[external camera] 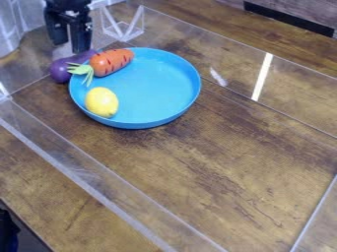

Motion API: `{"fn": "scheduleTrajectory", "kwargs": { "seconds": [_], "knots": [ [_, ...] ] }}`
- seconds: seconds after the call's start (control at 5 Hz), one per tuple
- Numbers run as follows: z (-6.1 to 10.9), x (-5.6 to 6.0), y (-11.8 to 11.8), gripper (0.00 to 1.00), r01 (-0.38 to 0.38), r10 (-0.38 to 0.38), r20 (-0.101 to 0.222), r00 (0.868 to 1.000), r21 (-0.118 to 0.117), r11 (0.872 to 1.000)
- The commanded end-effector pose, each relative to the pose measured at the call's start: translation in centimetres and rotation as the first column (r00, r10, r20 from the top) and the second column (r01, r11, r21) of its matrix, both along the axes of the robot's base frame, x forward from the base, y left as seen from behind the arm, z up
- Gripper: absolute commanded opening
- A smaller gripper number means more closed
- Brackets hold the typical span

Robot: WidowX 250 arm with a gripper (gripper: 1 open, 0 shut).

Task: Put the lemon on the blue tray

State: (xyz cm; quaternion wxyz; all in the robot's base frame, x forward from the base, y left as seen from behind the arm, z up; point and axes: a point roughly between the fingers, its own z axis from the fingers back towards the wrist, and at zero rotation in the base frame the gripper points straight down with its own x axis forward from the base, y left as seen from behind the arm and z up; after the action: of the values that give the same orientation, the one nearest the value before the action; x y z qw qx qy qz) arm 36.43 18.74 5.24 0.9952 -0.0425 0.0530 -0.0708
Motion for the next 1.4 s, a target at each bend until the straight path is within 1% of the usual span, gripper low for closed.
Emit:
{"fn": "scheduleTrajectory", "kwargs": {
  "seconds": [0.0, 0.2, 0.6, 1.0, 1.2],
  "knots": [
    [1.7, 0.7, 1.0, 1.00, 0.020, -0.023, 0.064, 0.998, 0.037, 0.999],
    [1.2, 0.7, 0.8, 1.00, 0.053, -0.054, 0.067, 0.996, 0.026, 0.998],
    [3.7, 1.1, 0.5, 1.00, 0.115, -0.115, 0.072, 0.991, 0.004, 0.993],
    [2.2, 0.5, 0.4, 1.00, 0.114, -0.114, 0.054, 0.992, -0.001, 0.993],
    [2.4, 1.3, 0.5, 1.00, 0.119, -0.119, 0.052, 0.992, -0.007, 0.993]
  ]
}}
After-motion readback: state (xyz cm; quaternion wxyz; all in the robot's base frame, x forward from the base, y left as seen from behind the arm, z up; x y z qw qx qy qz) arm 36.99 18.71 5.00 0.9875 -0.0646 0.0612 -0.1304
